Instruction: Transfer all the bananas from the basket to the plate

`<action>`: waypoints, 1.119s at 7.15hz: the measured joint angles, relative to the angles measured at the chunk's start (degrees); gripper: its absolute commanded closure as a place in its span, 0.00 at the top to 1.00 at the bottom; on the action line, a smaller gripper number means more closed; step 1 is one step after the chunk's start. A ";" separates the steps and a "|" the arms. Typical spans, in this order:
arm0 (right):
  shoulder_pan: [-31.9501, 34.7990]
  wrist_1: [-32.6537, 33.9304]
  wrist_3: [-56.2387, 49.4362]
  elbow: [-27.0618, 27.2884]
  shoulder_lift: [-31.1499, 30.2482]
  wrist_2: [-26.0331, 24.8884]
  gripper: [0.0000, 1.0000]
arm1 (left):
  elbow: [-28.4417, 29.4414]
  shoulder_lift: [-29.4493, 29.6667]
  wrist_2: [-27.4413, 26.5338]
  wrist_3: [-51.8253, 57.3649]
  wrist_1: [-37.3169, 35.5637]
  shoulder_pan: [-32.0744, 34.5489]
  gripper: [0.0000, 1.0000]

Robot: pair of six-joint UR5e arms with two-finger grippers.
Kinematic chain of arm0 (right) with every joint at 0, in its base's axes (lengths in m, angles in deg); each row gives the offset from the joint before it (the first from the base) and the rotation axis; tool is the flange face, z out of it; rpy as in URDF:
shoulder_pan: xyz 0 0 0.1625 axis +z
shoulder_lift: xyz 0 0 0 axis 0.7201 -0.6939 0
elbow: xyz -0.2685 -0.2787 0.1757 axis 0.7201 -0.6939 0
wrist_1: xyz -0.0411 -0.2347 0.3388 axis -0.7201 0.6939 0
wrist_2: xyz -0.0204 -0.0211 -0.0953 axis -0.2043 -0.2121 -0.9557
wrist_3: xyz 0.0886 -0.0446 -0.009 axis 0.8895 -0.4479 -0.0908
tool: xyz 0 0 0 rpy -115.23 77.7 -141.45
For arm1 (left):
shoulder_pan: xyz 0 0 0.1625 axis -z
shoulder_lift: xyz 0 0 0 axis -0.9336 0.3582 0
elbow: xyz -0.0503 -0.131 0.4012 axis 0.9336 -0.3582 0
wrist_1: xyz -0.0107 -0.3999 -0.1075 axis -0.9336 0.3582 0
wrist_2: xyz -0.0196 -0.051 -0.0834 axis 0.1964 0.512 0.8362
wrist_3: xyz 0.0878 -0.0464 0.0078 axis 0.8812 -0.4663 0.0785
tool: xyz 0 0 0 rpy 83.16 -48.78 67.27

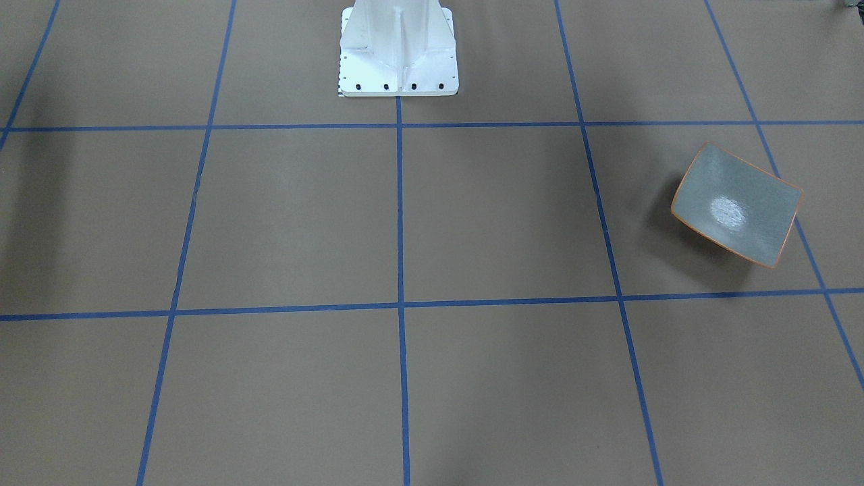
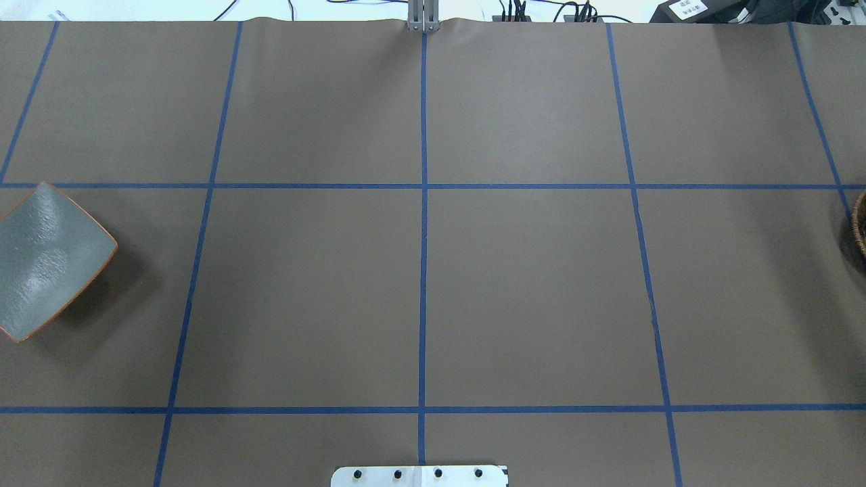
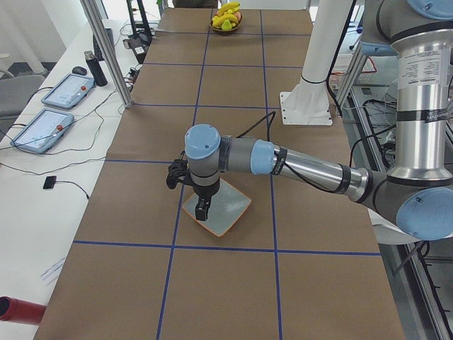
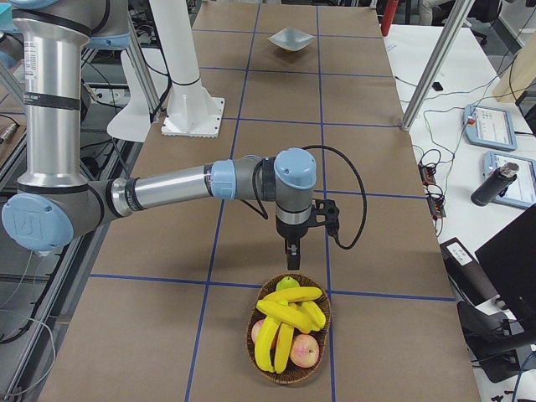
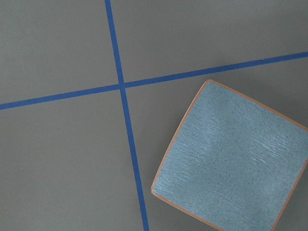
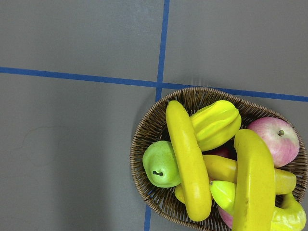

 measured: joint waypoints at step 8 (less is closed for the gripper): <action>0.03 -0.27 -0.52 -0.35 0.49 0.02 1.00 | -0.33 0.80 0.07 -0.63 1.28 0.00 1.00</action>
